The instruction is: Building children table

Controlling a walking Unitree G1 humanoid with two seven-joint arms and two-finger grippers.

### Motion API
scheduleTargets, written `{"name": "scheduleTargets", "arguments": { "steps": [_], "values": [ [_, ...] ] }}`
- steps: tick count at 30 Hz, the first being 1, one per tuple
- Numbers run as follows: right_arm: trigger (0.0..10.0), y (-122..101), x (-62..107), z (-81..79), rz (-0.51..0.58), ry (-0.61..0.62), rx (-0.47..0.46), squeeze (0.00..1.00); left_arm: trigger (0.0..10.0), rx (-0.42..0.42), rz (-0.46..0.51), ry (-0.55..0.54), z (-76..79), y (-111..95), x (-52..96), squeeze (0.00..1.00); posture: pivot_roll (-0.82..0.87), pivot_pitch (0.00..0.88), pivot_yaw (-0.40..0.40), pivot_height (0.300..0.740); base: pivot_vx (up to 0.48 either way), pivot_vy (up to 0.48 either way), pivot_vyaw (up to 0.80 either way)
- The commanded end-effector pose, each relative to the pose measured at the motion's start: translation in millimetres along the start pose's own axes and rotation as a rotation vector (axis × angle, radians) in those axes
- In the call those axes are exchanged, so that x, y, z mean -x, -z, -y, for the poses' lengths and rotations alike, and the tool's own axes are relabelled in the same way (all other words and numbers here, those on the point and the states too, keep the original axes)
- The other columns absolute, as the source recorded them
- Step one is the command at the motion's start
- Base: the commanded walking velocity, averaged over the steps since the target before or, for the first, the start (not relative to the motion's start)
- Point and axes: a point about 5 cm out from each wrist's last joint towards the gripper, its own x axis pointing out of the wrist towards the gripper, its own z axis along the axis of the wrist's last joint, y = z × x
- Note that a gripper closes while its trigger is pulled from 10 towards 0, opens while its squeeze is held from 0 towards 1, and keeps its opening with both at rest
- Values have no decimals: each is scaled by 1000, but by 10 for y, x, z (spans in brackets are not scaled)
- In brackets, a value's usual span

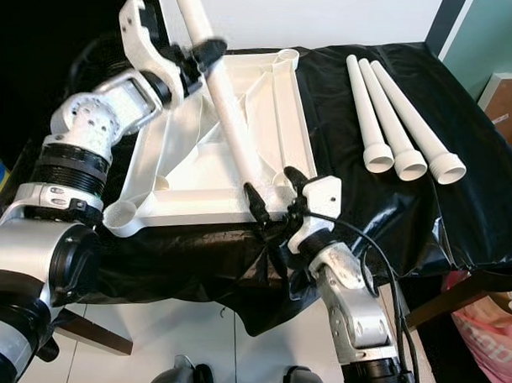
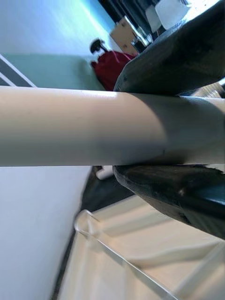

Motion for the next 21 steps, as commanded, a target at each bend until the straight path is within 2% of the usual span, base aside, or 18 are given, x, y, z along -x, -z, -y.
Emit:
{"name": "scheduleTargets", "arguments": {
  "steps": [1, 3, 4, 5, 6, 8, 9, 10, 12, 13, 18, 21],
  "values": [
    [10000, -70, -98, -21, 3, -3, -16, 0, 10000, -49, 70, 370, 347, -182, 25, 0, -143, 91, 40, 740, 0, 0, 0],
    [10000, -70, -98, -21, 3, -3, -16, 0, 10000, -49, 70, 370, 347, -182, 25, 0, -143, 91, 40, 740, 0, 0, 0],
    [10000, -122, -184, -32, 3, -11, -9, 0, 10000, -79, 101, 391, 434, -231, 33, 0, -138, 90, 37, 740, 0, 0, 0],
    [10000, -122, -184, -32, 3, -11, -9, 0, 10000, -79, 101, 391, 434, -231, 33, 0, -138, 90, 37, 740, 0, 0, 0],
    [10000, -168, -268, -35, 10, -21, 19, 0, 10000, -135, 127, 416, 521, -231, 44, 0, -135, 90, 33, 740, 0, 0, 0],
    [10000, -168, -268, -35, 10, -21, 19, 0, 10000, -135, 127, 416, 521, -231, 44, 0, -135, 90, 33, 740, 0, 0, 0],
    [10000, -199, -335, -25, 11, -28, 33, 0, 10000, -163, 149, 445, 596, -209, 58, 0, -130, 90, 32, 740, 0, 0, 0],
    [10000, -199, -335, -25, 11, -28, 33, 0, 10000, -163, 149, 445, 596, -209, 58, 0, -130, 90, 32, 740, 0, 0, 0],
    [10000, -252, -441, 30, 9, -33, 81, 0, 10000, -246, 157, 480, 705, -111, 75, 0, -127, 90, 29, 740, 0, 0, 0],
    [10000, -252, -441, 30, 9, -33, 81, 0, 10000, -246, 157, 480, 705, -111, 75, 0, -127, 90, 29, 740, 0, 0, 0],
    [10000, -327, -581, 90, -16, -38, 144, 0, 10000, -409, 130, 505, 882, 112, 81, 0, -121, 88, 29, 740, 0, 0, 0],
    [10000, -341, -617, 83, -28, -39, 154, 0, 10000, -430, 113, 510, 918, 178, 84, 0, -119, 86, 30, 740, 0, 0, 0]
  ]
}}
